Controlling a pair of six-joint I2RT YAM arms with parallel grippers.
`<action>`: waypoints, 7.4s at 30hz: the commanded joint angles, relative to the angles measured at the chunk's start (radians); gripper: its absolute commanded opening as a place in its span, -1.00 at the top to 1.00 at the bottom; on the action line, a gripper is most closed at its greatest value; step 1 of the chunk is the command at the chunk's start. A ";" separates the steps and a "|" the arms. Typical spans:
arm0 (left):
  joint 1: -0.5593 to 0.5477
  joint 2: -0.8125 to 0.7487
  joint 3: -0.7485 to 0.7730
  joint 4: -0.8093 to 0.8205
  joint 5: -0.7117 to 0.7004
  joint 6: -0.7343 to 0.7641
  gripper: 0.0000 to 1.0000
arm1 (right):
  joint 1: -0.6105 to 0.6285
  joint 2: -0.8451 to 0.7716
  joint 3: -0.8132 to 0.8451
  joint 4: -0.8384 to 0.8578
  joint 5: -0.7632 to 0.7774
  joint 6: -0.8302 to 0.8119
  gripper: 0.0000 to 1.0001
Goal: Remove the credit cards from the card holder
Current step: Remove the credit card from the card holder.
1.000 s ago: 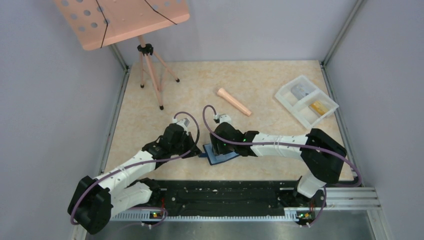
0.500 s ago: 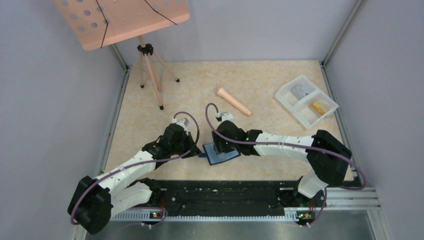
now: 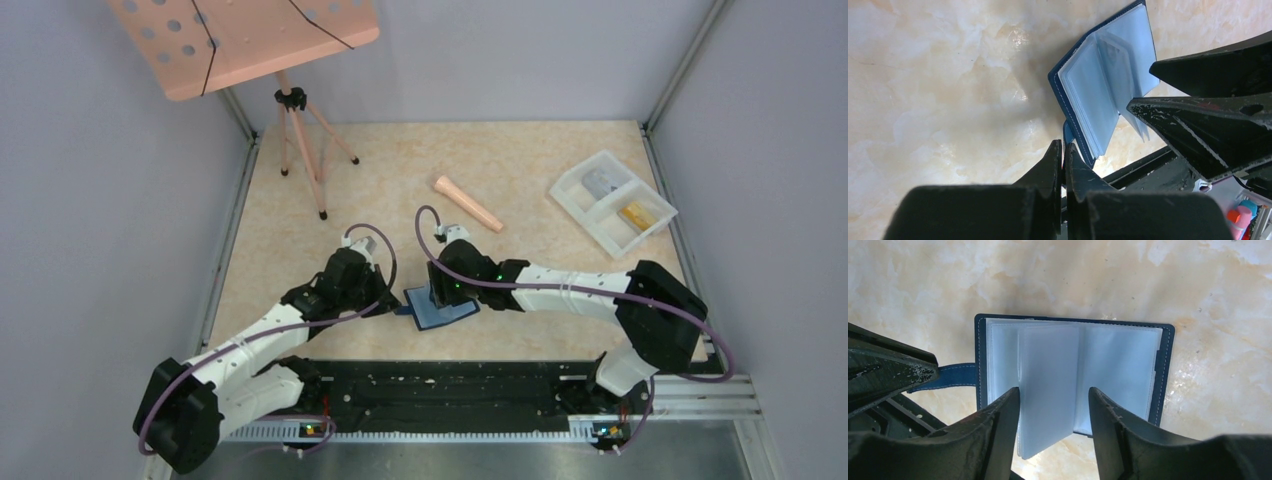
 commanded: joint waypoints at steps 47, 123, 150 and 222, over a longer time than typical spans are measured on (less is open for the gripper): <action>0.000 0.160 0.017 0.226 0.093 -0.063 0.34 | -0.123 -0.186 -0.079 0.046 -0.124 -0.038 0.40; -0.034 0.517 -0.029 0.626 0.209 -0.143 0.30 | -0.243 -0.001 -0.341 0.428 -0.425 0.104 0.53; 0.001 0.359 -0.047 0.447 0.211 -0.107 1.00 | -0.279 -0.024 -0.361 0.388 -0.378 0.101 0.56; 0.018 0.050 0.112 0.134 0.701 0.134 1.00 | -0.309 -0.106 -0.084 0.273 -1.266 -0.364 0.91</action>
